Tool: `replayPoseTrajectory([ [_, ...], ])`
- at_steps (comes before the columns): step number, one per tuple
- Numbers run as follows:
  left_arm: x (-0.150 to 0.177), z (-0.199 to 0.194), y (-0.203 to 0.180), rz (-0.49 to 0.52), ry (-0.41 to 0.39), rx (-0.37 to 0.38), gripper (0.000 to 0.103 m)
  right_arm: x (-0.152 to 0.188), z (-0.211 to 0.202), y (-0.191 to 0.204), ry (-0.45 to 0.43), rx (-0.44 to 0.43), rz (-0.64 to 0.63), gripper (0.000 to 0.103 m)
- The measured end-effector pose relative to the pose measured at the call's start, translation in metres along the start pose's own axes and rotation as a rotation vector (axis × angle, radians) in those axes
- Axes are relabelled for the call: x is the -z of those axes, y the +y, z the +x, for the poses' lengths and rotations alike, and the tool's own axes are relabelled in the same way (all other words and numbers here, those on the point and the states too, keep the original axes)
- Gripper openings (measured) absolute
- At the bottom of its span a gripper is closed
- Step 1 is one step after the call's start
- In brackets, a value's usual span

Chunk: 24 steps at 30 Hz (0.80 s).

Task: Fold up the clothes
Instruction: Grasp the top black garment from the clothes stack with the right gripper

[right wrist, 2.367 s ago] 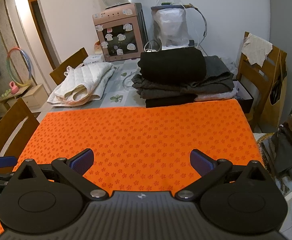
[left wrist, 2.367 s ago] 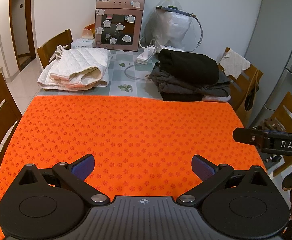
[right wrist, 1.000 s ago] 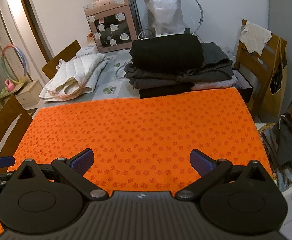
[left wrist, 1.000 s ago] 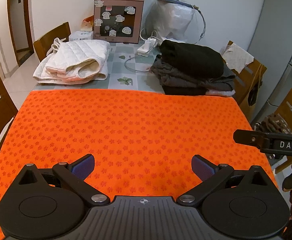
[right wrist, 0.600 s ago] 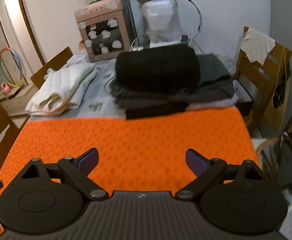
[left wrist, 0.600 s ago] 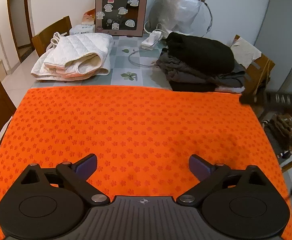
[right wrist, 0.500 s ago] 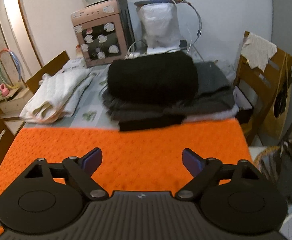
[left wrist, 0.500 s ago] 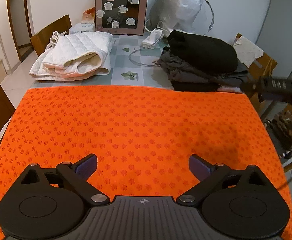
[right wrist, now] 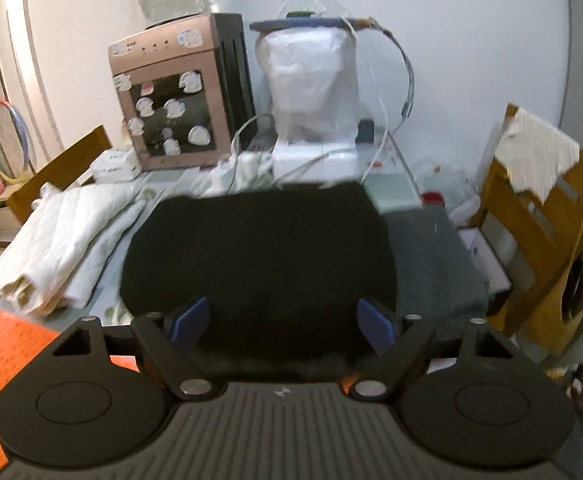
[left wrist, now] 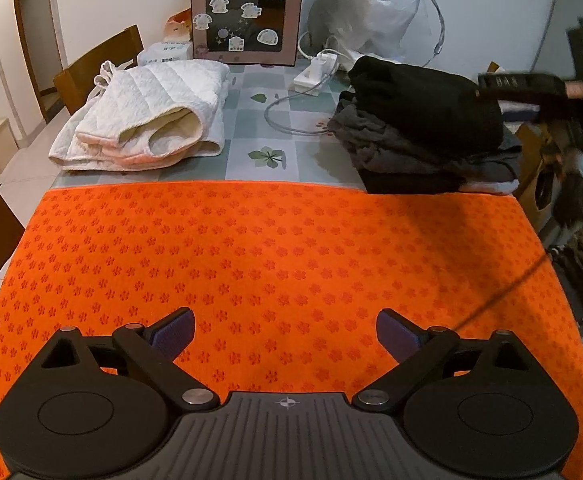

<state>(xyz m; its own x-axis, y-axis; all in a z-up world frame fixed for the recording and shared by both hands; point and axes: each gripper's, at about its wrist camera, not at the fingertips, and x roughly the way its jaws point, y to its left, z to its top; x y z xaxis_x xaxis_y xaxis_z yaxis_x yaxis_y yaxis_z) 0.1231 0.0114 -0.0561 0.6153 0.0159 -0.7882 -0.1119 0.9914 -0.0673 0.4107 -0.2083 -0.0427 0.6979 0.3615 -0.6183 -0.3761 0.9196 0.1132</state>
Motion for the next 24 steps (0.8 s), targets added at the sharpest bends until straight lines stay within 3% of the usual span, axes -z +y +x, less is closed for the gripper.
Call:
replayPoseTrajectory([
  [3, 0.000, 0.002, 0.003, -0.008, 0.003, -0.012, 0.098, -0.018, 0.017, -0.009, -0.009, 0.037, 0.001, 0.085],
  [5, 0.000, 0.002, 0.005, -0.015, 0.003, -0.019, 0.098, -0.023, 0.026, -0.017, 0.010, 0.048, 0.014, 0.078],
  [9, 0.000, 0.001, 0.009, -0.026, 0.001, -0.031, 0.095, -0.028, 0.034, -0.029, 0.029, 0.029, 0.045, 0.021],
  [10, 0.000, -0.001, 0.009, -0.026, -0.003, -0.034, 0.095, -0.028, 0.031, -0.031, 0.026, 0.006, 0.055, 0.016],
  [18, 0.001, -0.023, 0.014, -0.037, -0.056, -0.061, 0.091, -0.010, -0.051, 0.009, -0.053, -0.175, -0.035, 0.011],
  [24, 0.008, -0.049, 0.027, -0.060, -0.106, -0.090, 0.090, 0.037, -0.130, 0.050, -0.026, -0.325, -0.041, 0.010],
])
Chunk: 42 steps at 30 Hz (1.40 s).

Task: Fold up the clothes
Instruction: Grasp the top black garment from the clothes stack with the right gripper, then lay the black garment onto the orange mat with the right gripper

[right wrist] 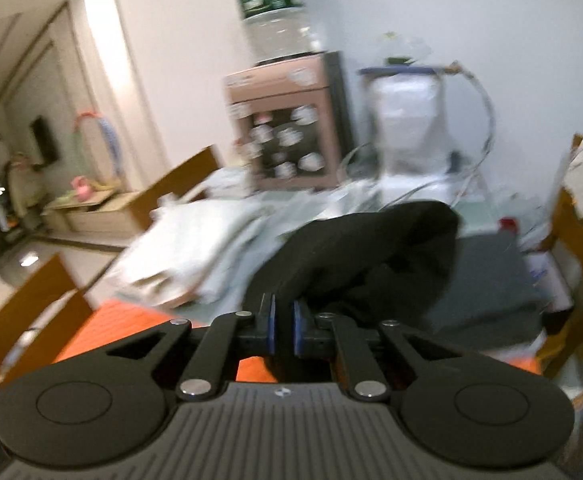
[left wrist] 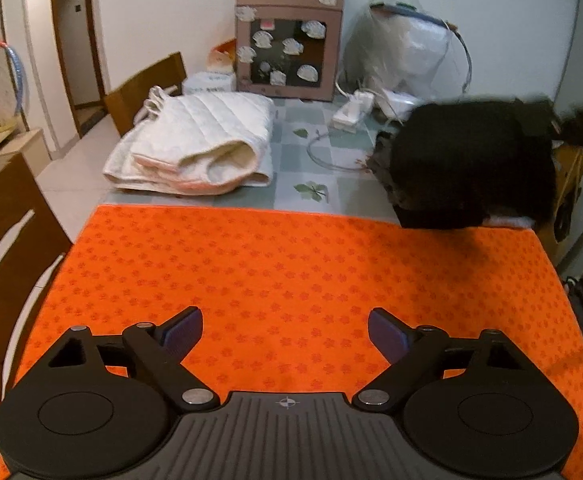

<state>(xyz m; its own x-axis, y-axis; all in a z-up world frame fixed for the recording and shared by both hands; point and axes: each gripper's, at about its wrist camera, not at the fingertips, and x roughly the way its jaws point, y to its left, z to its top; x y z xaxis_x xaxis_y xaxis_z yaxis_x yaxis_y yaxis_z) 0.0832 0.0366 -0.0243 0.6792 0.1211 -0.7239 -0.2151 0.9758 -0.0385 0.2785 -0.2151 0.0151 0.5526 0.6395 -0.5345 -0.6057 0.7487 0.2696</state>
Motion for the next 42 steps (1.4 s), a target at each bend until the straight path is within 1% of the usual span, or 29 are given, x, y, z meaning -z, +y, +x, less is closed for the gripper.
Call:
replayPoseTrajectory([
  [3, 0.005, -0.012, 0.008, -0.009, -0.013, -0.014, 0.090, 0.041, -0.017, 0.030, 0.087, -0.055, 0.009, 0.010],
  [6, 0.011, -0.022, 0.014, -0.014, -0.019, -0.023, 0.090, 0.089, -0.025, 0.054, 0.207, -0.085, 0.017, 0.009],
  [9, 0.019, -0.031, 0.015, -0.003, -0.020, -0.021, 0.090, 0.131, -0.033, 0.077, 0.297, -0.112, 0.008, 0.009],
  [11, 0.023, -0.037, 0.013, 0.010, -0.022, -0.012, 0.090, 0.146, -0.046, 0.085, 0.321, -0.111, 0.019, 0.012],
  [12, 0.026, -0.041, 0.011, 0.017, -0.024, -0.007, 0.090, 0.149, -0.054, 0.086, 0.313, -0.108, 0.031, 0.015],
  [15, 0.034, -0.050, 0.005, 0.038, -0.028, 0.008, 0.090, 0.157, -0.079, 0.090, 0.286, -0.095, 0.066, 0.017],
  [17, 0.039, -0.055, 0.002, 0.046, -0.028, 0.018, 0.090, 0.160, -0.096, 0.088, 0.249, -0.047, 0.080, 0.030],
  [19, 0.043, -0.059, 0.000, 0.050, -0.027, 0.027, 0.090, 0.158, -0.101, 0.061, 0.205, 0.051, 0.114, 0.056],
  [20, 0.045, -0.060, -0.001, 0.053, -0.025, 0.031, 0.090, 0.160, -0.105, 0.051, 0.182, 0.101, 0.147, 0.060],
  [21, 0.047, -0.062, -0.001, 0.056, -0.023, 0.034, 0.090, 0.162, -0.107, 0.043, 0.169, 0.134, 0.184, 0.067],
  [22, 0.049, -0.063, -0.002, 0.059, -0.021, 0.035, 0.090, 0.165, -0.108, 0.034, 0.160, 0.160, 0.222, 0.076],
  [24, 0.052, -0.066, -0.002, 0.065, -0.017, 0.037, 0.090, 0.172, -0.107, 0.017, 0.137, 0.206, 0.310, 0.079],
  [26, 0.055, -0.069, -0.001, 0.067, -0.013, 0.035, 0.090, 0.181, -0.102, -0.002, 0.106, 0.228, 0.435, 0.079],
  [28, 0.058, -0.073, 0.001, 0.064, -0.012, 0.030, 0.090, 0.188, -0.090, -0.019, 0.096, 0.217, 0.548, 0.079],
  [30, 0.060, -0.076, 0.004, 0.058, -0.013, 0.022, 0.091, 0.194, -0.079, -0.028, 0.094, 0.200, 0.612, 0.079],
  [32, 0.062, -0.080, 0.008, 0.052, -0.015, 0.014, 0.091, 0.196, -0.069, -0.030, 0.108, 0.172, 0.642, 0.073],
  [33, 0.063, -0.082, 0.011, 0.049, -0.017, 0.009, 0.091, 0.196, -0.064, -0.030, 0.115, 0.155, 0.656, 0.060],
  [34, 0.063, -0.084, 0.013, 0.043, -0.022, 0.001, 0.091, 0.196, -0.059, -0.030, 0.123, 0.138, 0.669, 0.037],
  [35, 0.063, -0.086, 0.016, 0.038, -0.027, -0.007, 0.091, 0.194, -0.056, -0.026, 0.124, 0.117, 0.666, 0.025],
  [36, 0.063, -0.088, 0.019, 0.032, -0.031, -0.016, 0.091, 0.190, -0.055, -0.018, 0.117, 0.093, 0.646, 0.018],
  [39, 0.061, -0.093, 0.028, 0.006, -0.048, -0.045, 0.091, 0.174, -0.061, 0.019, 0.096, 0.040, 0.514, 0.017],
  [42, 0.058, -0.097, 0.036, -0.018, -0.065, -0.064, 0.091, 0.165, -0.062, 0.068, 0.113, -0.047, 0.343, 0.017],
])
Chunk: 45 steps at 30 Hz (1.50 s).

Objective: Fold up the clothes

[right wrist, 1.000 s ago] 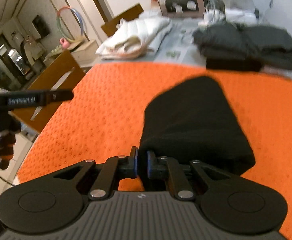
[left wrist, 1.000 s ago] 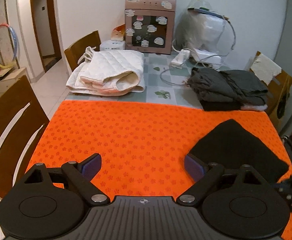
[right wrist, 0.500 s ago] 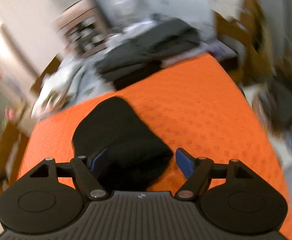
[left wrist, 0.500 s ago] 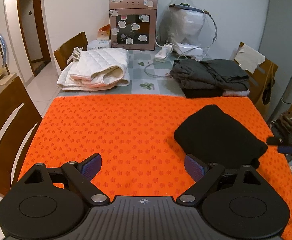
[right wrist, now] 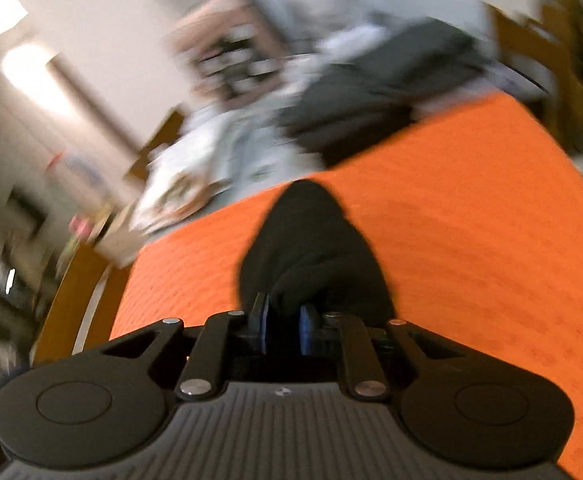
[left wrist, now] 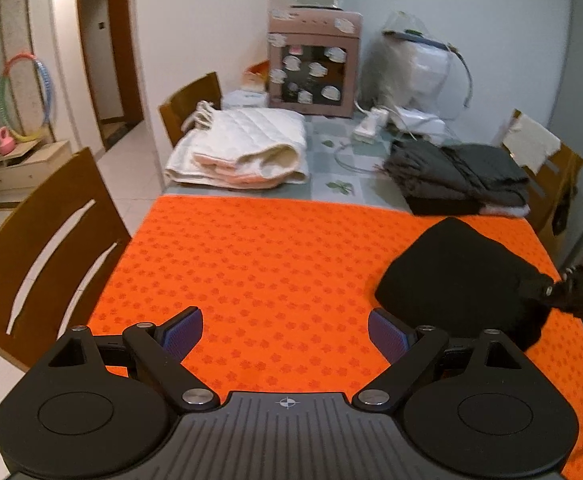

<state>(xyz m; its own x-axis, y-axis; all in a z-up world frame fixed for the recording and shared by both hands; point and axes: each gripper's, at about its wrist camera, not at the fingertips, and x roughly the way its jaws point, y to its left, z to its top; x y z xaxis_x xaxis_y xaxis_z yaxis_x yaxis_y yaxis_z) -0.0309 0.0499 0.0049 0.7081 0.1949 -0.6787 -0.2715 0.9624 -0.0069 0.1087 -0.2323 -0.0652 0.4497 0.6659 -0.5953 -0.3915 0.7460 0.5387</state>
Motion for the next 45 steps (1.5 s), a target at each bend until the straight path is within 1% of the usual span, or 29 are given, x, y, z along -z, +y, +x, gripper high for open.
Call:
replayPoseTrajectory([
  [2, -0.002, -0.002, 0.004, -0.012, -0.009, -0.005, 0.091, 0.006, 0.003, 0.032, 0.042, -0.059, -0.118, 0.018],
  [4, -0.004, -0.004, 0.007, -0.018, -0.018, -0.008, 0.091, 0.015, 0.012, 0.059, 0.124, -0.135, -0.225, 0.023],
  [6, -0.005, -0.006, 0.010, -0.021, -0.032, 0.000, 0.091, 0.024, 0.019, 0.075, 0.204, -0.187, -0.287, 0.023],
  [8, -0.005, -0.008, 0.010, -0.016, -0.037, 0.004, 0.091, 0.031, 0.020, 0.081, 0.251, -0.218, -0.307, 0.026],
  [10, -0.005, -0.008, 0.009, -0.005, -0.038, 0.009, 0.091, 0.032, 0.016, 0.079, 0.264, -0.226, -0.302, 0.028],
  [11, -0.005, -0.008, 0.008, 0.000, -0.038, 0.012, 0.091, 0.031, 0.013, 0.078, 0.267, -0.227, -0.298, 0.028],
  [13, -0.004, -0.008, 0.005, 0.014, -0.038, 0.023, 0.091, 0.030, 0.007, 0.070, 0.261, -0.226, -0.279, 0.034],
  [15, -0.003, -0.006, 0.001, 0.038, -0.036, 0.041, 0.091, 0.028, 0.000, 0.060, 0.255, -0.226, -0.258, 0.035],
  [18, -0.001, 0.001, -0.010, 0.078, -0.021, 0.077, 0.091, 0.029, -0.007, 0.043, 0.239, -0.184, -0.231, 0.037],
  [23, 0.007, 0.016, -0.030, 0.146, 0.016, 0.140, 0.091, 0.033, -0.009, 0.013, 0.220, -0.055, -0.190, 0.037],
  [27, 0.012, 0.033, -0.050, 0.213, 0.043, 0.184, 0.091, 0.035, -0.006, -0.008, 0.209, 0.033, -0.171, 0.037],
  [30, 0.014, 0.045, -0.068, 0.270, 0.049, 0.230, 0.091, 0.036, -0.004, -0.022, 0.206, 0.075, -0.146, 0.037],
  [33, 0.013, 0.061, -0.088, 0.329, 0.063, 0.275, 0.089, 0.035, -0.004, -0.033, 0.199, 0.108, -0.134, 0.042],
  [36, 0.013, 0.078, -0.109, 0.396, 0.072, 0.315, 0.086, 0.034, -0.002, -0.043, 0.196, 0.139, -0.127, 0.046],
  [39, 0.014, 0.097, -0.133, 0.480, 0.078, 0.351, 0.082, 0.034, 0.001, -0.054, 0.201, 0.159, -0.105, 0.046],
  [41, 0.015, 0.108, -0.147, 0.530, 0.083, 0.377, 0.078, 0.035, 0.004, -0.060, 0.205, 0.168, -0.090, 0.046],
  [43, 0.016, 0.121, -0.162, 0.572, 0.092, 0.397, 0.071, 0.036, 0.005, -0.066, 0.207, 0.174, -0.074, 0.046],
  [45, 0.017, 0.133, -0.174, 0.601, 0.106, 0.416, 0.066, 0.037, 0.005, -0.071, 0.207, 0.179, -0.058, 0.046],
])
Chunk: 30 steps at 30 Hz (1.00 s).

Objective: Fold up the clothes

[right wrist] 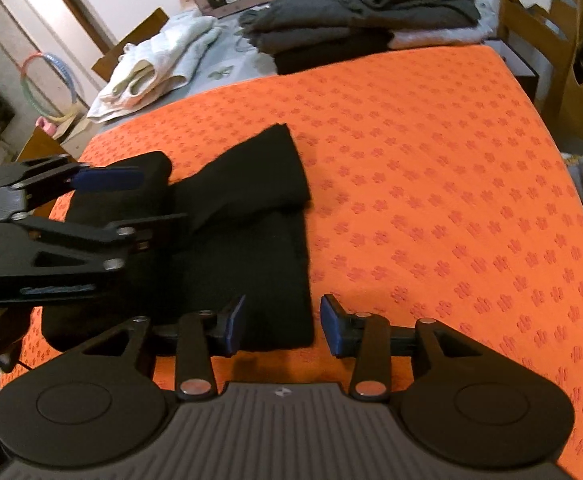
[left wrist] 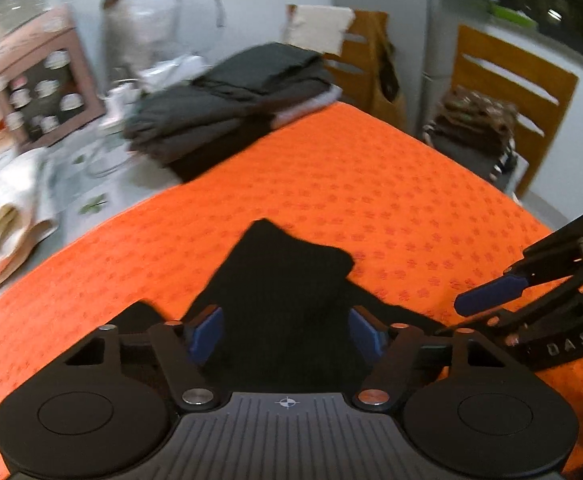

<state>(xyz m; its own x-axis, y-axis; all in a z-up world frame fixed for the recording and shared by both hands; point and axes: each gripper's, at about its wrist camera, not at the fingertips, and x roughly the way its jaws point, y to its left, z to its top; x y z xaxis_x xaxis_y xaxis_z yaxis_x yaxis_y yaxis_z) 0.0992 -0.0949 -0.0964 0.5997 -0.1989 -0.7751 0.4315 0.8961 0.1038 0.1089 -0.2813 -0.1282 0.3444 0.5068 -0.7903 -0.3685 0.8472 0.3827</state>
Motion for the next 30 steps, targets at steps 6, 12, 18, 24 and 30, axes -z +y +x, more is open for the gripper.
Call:
replayPoseTrajectory([
  [6, -0.009, 0.040, -0.010, 0.075, 0.051, 0.042, 0.056, 0.003, 0.006, -0.009, 0.005, 0.000, 0.044, 0.046],
  [12, -0.015, 0.059, 0.001, 0.038, 0.067, -0.031, 0.009, -0.003, 0.011, -0.009, 0.000, -0.006, 0.036, 0.046],
  [18, -0.033, 0.041, 0.053, -0.123, 0.011, -0.114, 0.008, -0.023, 0.016, 0.001, -0.038, -0.024, -0.022, 0.046],
  [24, -0.045, 0.048, 0.104, -0.231, 0.024, -0.175, 0.008, -0.053, 0.048, 0.016, -0.008, -0.043, -0.130, 0.046],
  [30, -0.044, 0.068, 0.142, -0.301, 0.084, -0.213, 0.008, -0.062, 0.069, 0.022, 0.031, -0.058, -0.199, 0.037],
])
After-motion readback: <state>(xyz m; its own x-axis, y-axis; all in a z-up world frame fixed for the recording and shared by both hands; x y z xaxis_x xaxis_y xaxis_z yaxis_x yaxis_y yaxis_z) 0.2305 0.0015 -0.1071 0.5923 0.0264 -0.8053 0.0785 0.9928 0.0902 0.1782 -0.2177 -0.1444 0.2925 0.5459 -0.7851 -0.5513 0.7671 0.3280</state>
